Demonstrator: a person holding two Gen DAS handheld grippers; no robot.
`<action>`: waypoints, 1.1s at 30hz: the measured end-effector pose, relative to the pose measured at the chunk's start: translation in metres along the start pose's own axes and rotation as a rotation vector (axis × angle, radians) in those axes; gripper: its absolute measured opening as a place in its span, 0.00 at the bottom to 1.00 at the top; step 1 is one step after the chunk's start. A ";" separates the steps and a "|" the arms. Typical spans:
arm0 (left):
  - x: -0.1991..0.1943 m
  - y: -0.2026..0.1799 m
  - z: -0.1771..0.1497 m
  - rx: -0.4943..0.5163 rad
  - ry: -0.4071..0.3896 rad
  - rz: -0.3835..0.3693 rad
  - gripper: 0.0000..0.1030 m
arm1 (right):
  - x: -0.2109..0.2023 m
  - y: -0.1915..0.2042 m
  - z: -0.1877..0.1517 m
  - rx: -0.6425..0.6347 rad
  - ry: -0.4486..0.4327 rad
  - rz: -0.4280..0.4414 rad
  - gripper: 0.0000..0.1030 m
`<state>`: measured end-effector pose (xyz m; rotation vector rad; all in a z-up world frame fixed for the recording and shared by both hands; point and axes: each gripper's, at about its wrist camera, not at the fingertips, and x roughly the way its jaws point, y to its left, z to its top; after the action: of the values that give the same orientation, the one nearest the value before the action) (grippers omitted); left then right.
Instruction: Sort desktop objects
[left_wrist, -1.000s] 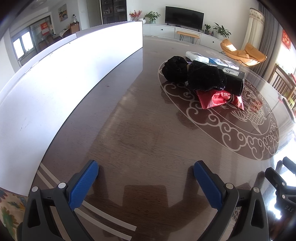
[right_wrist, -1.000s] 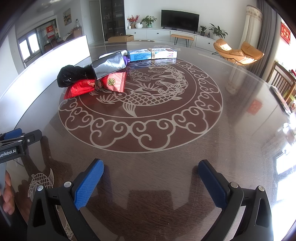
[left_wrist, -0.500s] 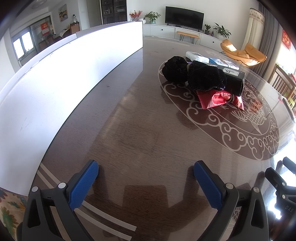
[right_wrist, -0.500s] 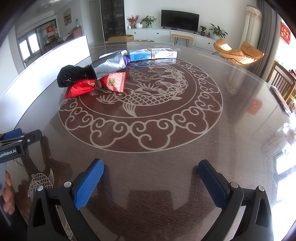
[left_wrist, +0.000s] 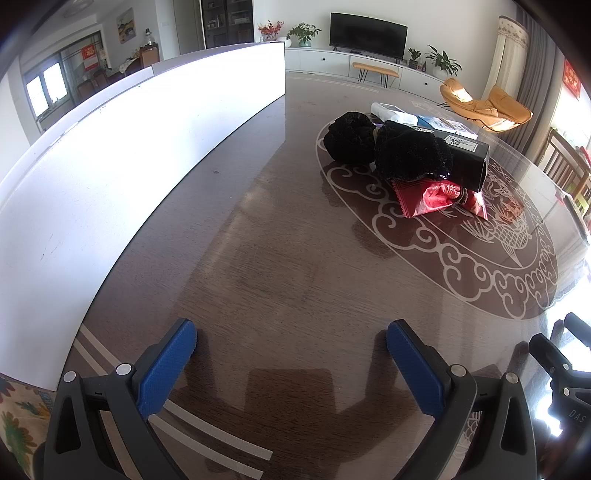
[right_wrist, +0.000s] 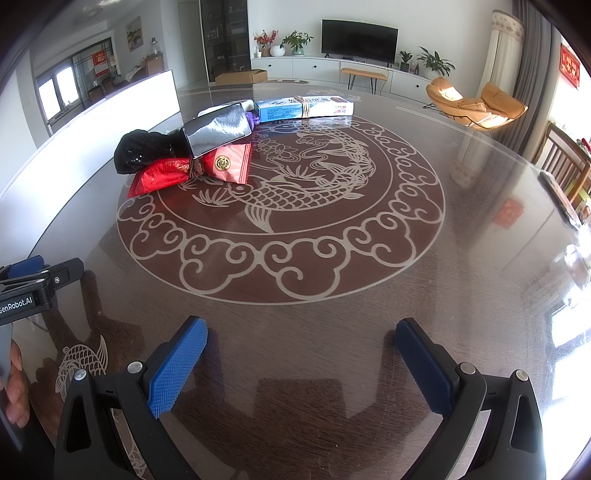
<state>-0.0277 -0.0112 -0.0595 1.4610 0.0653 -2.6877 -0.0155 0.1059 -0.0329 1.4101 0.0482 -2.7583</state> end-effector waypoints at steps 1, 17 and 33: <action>0.000 0.000 0.000 0.000 0.000 0.000 1.00 | 0.000 0.000 0.000 0.000 0.000 0.000 0.99; 0.001 0.018 0.003 -0.070 -0.002 0.046 1.00 | 0.000 -0.001 0.000 0.004 0.004 0.000 1.00; -0.001 0.018 -0.001 -0.076 -0.013 0.052 1.00 | 0.031 0.080 0.144 -0.241 -0.110 0.015 0.99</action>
<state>-0.0248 -0.0293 -0.0585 1.4046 0.1252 -2.6232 -0.1460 0.0189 0.0254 1.1928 0.3519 -2.7011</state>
